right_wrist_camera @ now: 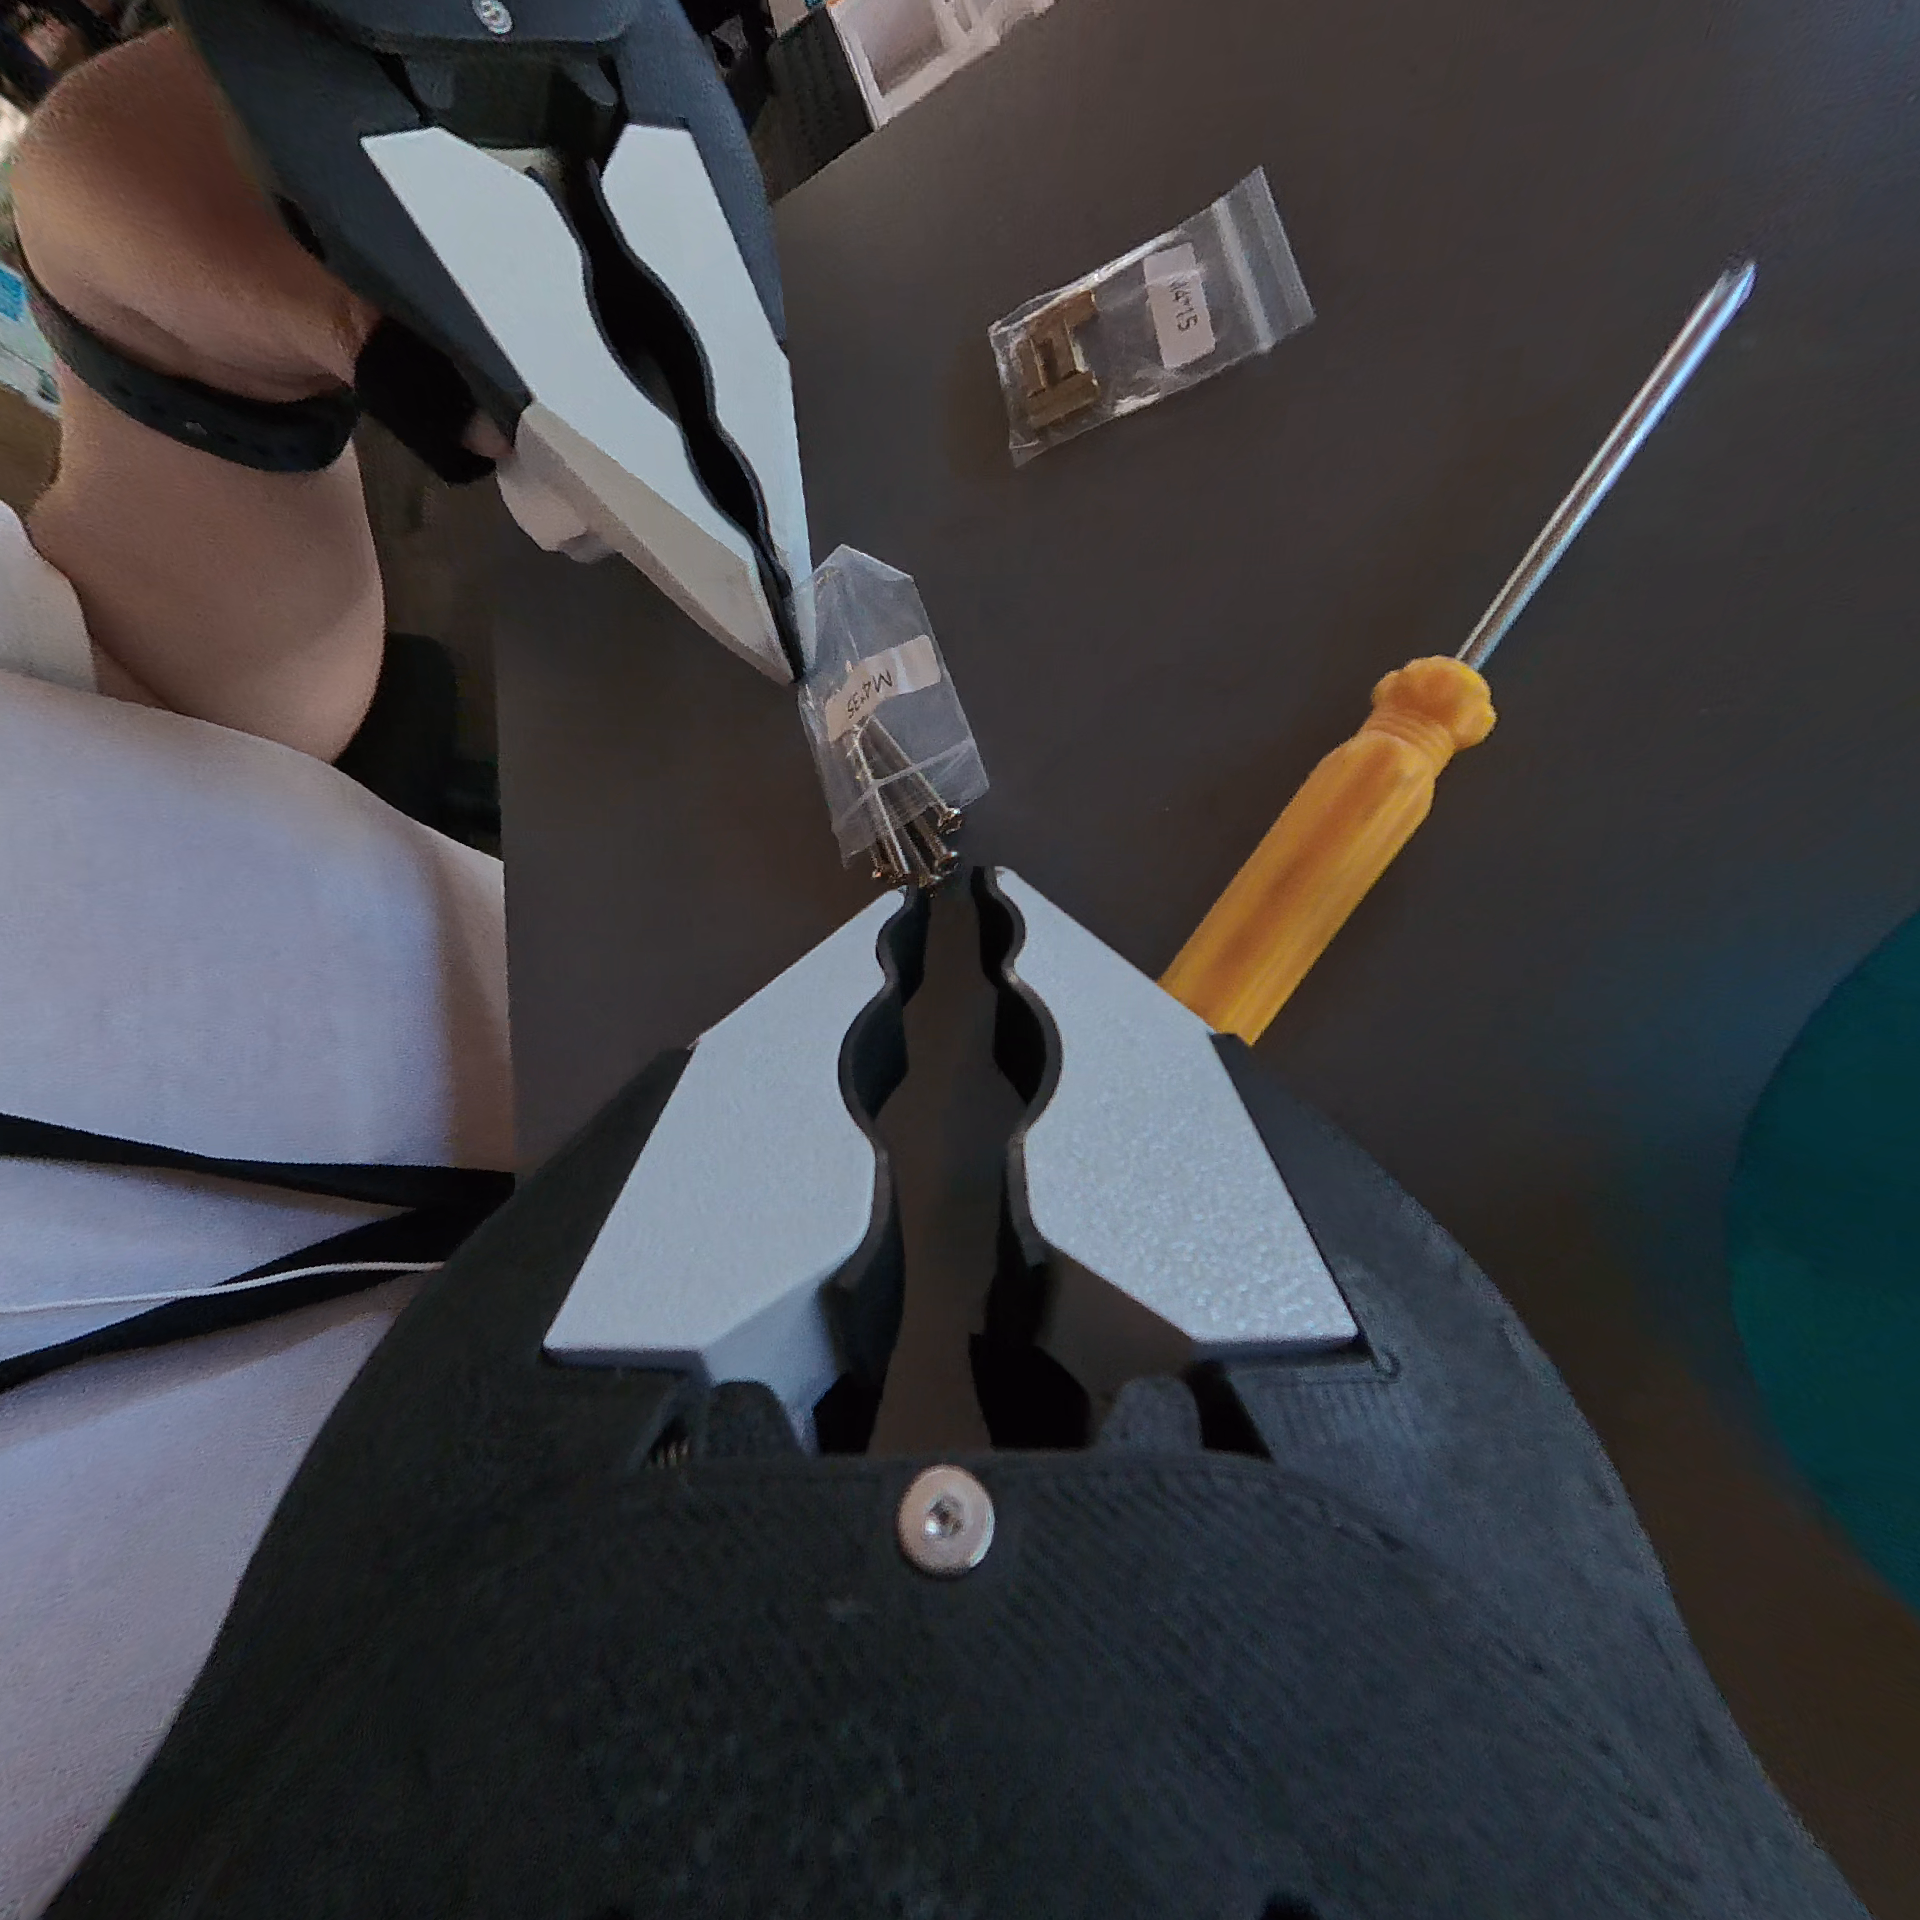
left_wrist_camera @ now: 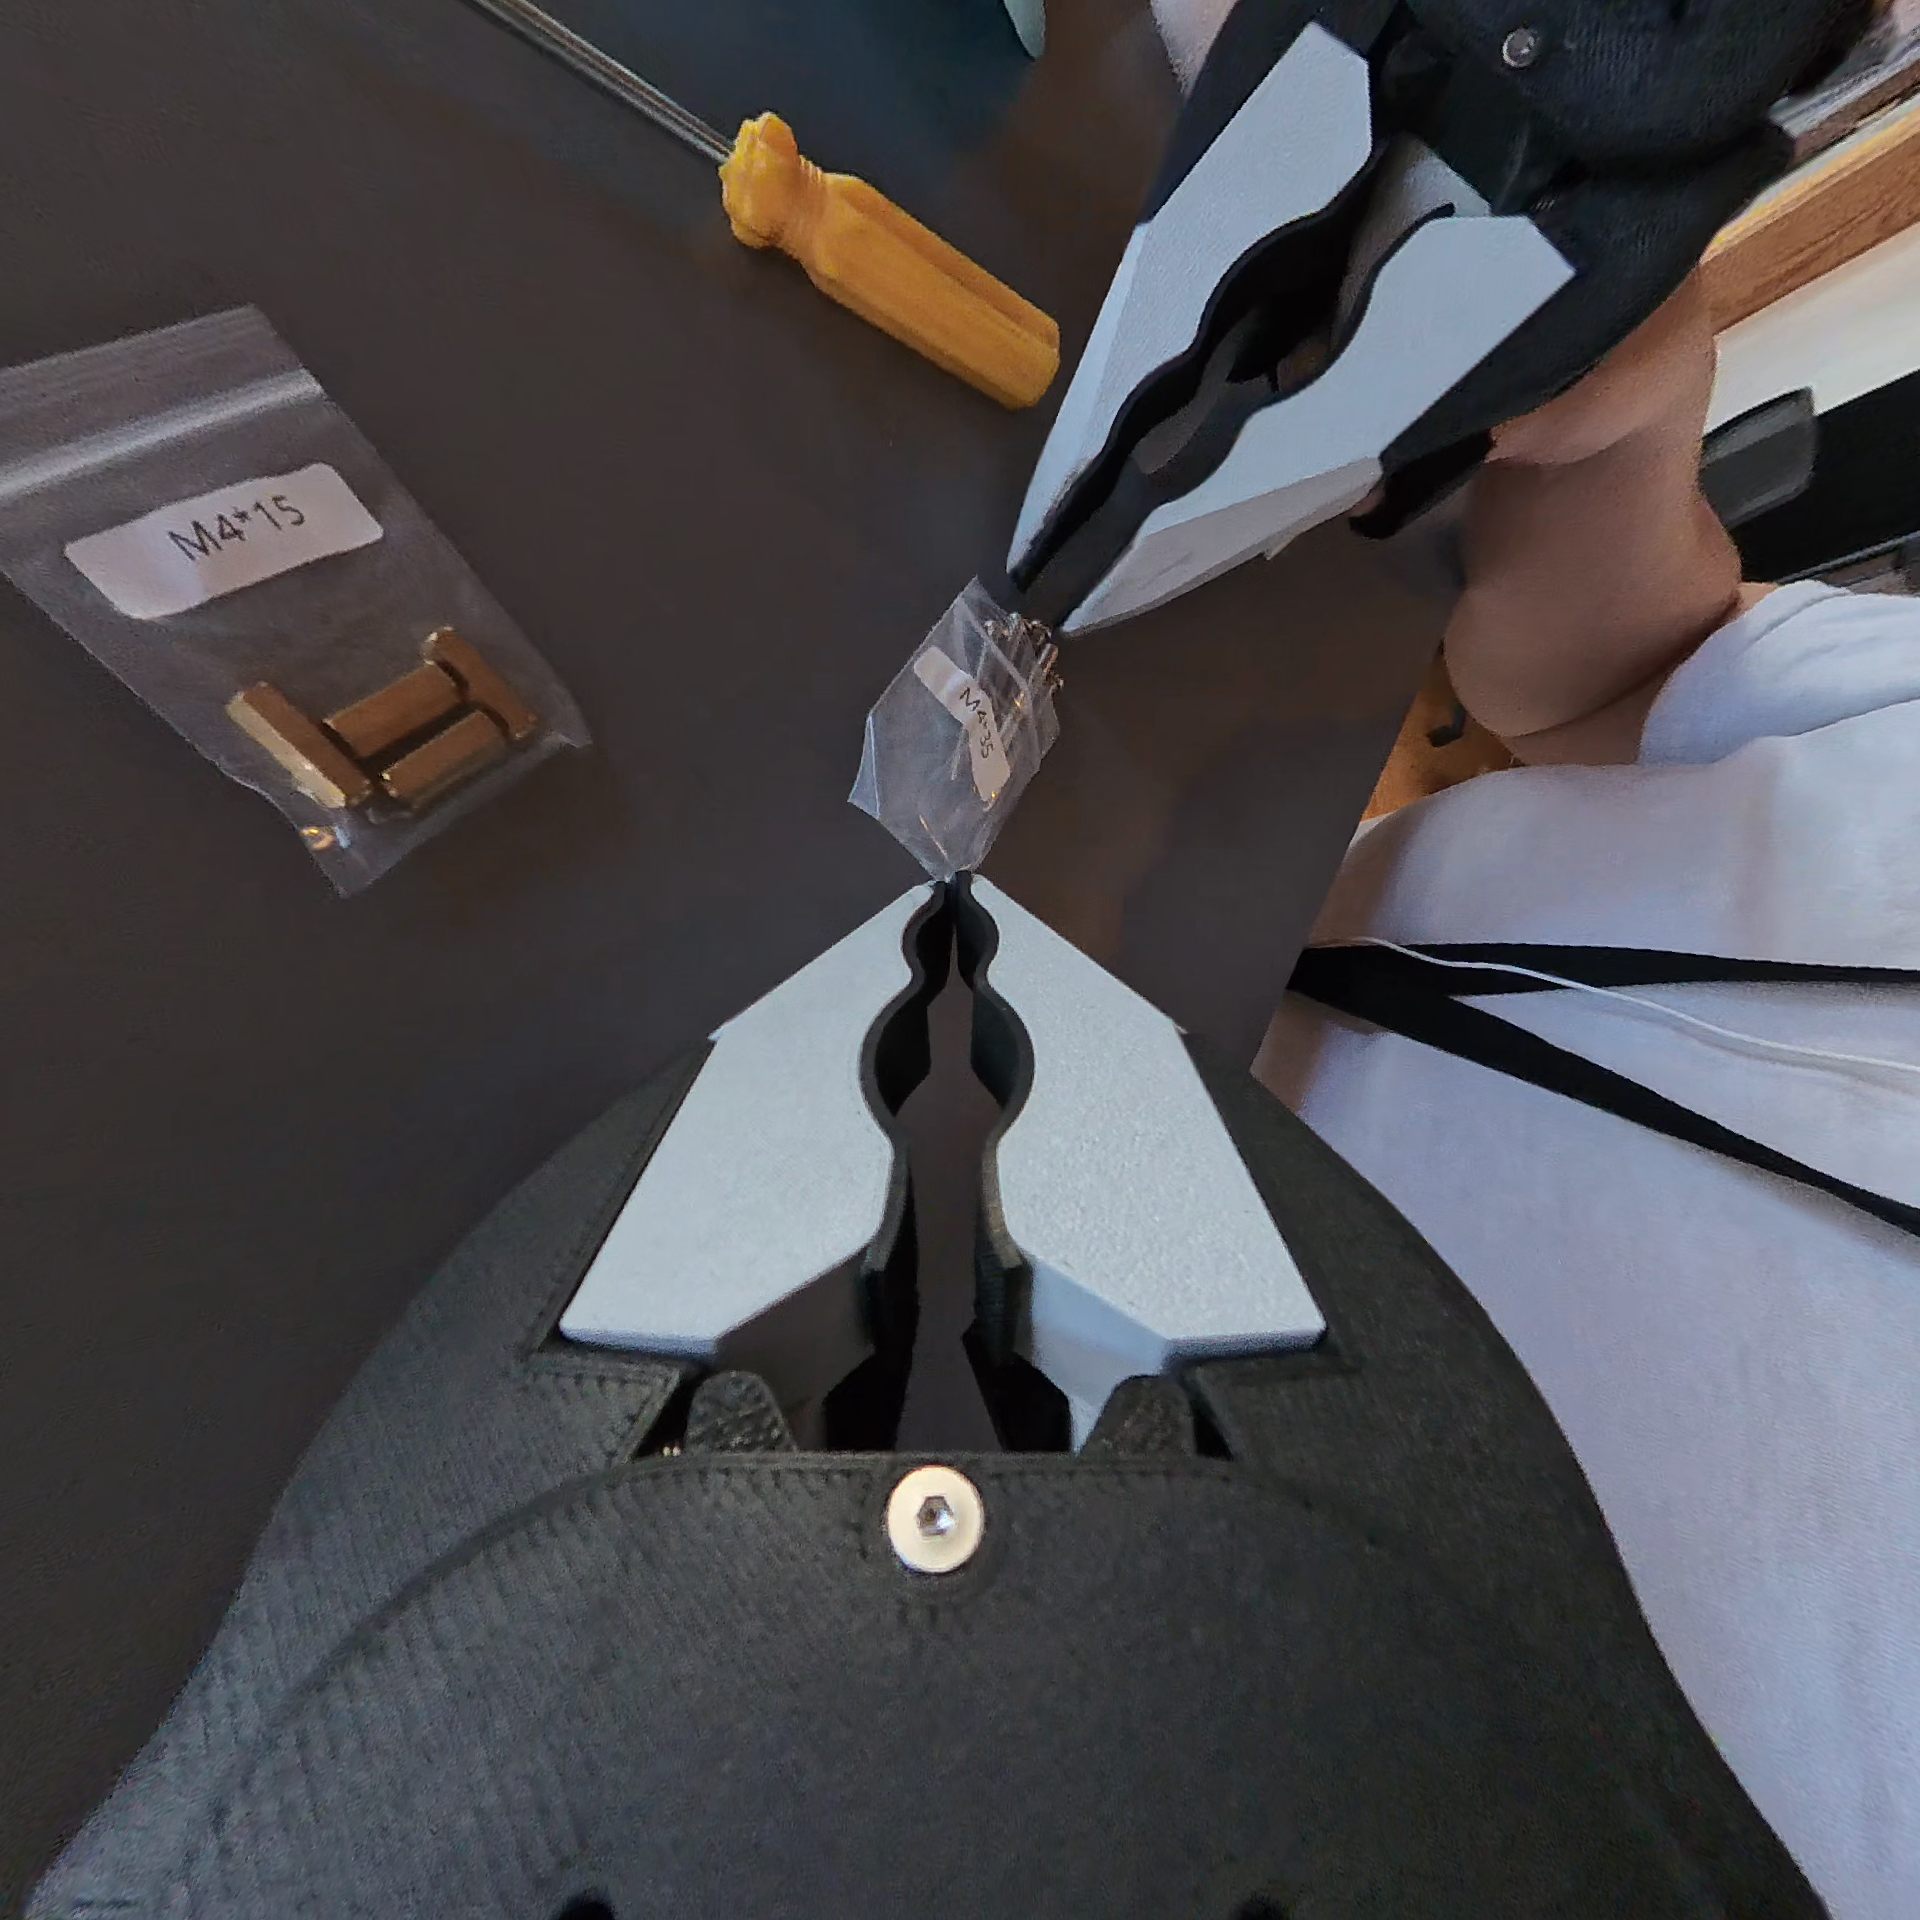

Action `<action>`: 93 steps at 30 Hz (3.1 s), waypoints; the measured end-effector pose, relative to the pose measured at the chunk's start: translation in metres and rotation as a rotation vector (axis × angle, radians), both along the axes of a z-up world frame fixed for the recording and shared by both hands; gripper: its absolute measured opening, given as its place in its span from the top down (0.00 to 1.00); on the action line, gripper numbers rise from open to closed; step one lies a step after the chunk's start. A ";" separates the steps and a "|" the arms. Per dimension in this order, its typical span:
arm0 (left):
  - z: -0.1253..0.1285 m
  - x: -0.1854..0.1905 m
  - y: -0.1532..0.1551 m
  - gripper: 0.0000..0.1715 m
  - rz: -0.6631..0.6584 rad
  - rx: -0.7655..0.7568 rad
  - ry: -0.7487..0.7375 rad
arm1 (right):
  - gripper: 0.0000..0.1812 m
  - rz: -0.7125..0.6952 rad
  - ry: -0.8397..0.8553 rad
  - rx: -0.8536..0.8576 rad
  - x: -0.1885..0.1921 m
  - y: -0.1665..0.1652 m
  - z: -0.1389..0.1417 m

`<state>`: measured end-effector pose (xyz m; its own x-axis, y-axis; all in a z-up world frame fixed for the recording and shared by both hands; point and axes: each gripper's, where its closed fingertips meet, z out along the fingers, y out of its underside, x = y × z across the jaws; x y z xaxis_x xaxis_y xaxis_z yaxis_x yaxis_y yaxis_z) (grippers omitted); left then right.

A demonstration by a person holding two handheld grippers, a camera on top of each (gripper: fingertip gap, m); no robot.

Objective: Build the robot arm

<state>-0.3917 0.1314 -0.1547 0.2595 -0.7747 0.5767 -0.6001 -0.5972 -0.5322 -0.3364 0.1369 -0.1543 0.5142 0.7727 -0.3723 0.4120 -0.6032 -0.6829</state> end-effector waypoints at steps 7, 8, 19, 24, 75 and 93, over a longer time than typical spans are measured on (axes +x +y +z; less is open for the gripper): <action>0.000 -0.001 -0.001 1.00 -0.010 -0.003 0.001 | 0.90 0.121 -0.109 0.210 -0.005 0.001 0.006; 0.000 -0.001 -0.001 1.00 -0.013 -0.001 0.002 | 0.90 0.145 -0.136 0.230 -0.006 0.000 0.003; 0.000 -0.002 -0.002 1.00 -0.029 0.000 -0.010 | 0.95 0.251 -0.199 0.250 -0.009 0.000 -0.003; 0.000 -0.002 -0.002 1.00 -0.027 -0.002 -0.009 | 0.95 0.220 -0.220 0.240 -0.002 0.000 -0.003; 0.000 -0.002 0.000 1.00 -0.024 -0.026 -0.024 | 0.91 0.241 -0.174 0.261 0.005 -0.003 0.014; 0.001 -0.002 0.001 1.00 -0.020 -0.033 -0.026 | 0.97 0.371 -0.228 0.141 -0.009 -0.001 -0.002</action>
